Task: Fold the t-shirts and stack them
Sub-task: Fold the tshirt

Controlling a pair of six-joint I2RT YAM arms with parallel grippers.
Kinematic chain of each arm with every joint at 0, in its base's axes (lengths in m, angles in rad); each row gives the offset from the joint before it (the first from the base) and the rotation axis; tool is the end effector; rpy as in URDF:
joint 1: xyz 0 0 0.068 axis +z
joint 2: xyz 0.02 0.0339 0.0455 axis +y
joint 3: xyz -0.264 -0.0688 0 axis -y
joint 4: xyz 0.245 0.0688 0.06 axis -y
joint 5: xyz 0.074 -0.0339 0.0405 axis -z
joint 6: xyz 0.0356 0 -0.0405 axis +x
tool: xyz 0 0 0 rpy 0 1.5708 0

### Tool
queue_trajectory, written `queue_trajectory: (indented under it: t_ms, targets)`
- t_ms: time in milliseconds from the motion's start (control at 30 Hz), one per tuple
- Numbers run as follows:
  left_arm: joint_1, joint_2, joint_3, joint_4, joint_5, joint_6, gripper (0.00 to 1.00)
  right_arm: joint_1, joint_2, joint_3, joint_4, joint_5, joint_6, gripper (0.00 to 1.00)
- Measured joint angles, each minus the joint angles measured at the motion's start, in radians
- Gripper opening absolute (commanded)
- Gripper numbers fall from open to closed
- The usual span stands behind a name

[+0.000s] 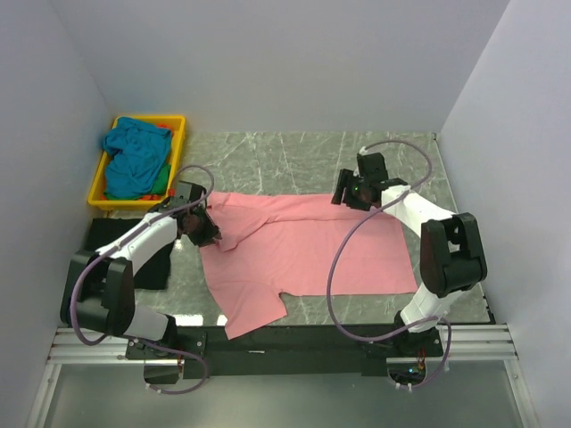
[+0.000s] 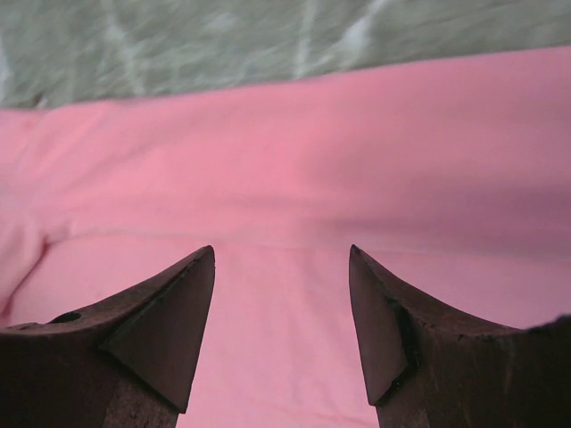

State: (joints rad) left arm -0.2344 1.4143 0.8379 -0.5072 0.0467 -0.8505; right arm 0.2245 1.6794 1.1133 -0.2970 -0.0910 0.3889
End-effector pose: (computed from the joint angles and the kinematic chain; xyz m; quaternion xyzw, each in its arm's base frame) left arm 0.2605 -0.0639 0.1942 -0.2888 0.9262 -0.1439 0.1948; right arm 0.3490 0.0830 0.2120 0.0612 0.9352 0.1452 0.3171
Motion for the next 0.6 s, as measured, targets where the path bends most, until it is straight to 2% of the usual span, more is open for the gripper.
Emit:
queue_trajectory:
  t_ms: [33,67,167,400,600]
  targets:
    - [0.000,-0.002,0.000,0.004,-0.005,-0.005,0.43,0.015,-0.003,-0.013,0.018,-0.027,0.006,0.68]
    - [0.000,-0.005,0.000,0.009,-0.010,-0.007,0.55,0.030,-0.006,-0.028,0.035,-0.050,0.016,0.67]
    - [0.000,-0.034,0.000,0.015,-0.021,-0.007,0.69,0.069,-0.009,-0.073,0.105,-0.132,0.064,0.65]
    - [0.025,-0.082,0.064,0.005,-0.093,0.051,0.64,0.147,-0.007,-0.147,0.291,-0.276,0.214,0.58]
    - [0.072,0.071,0.215,0.041,-0.134,0.129,0.62,0.178,0.009,-0.172,0.417,-0.295,0.310,0.56]
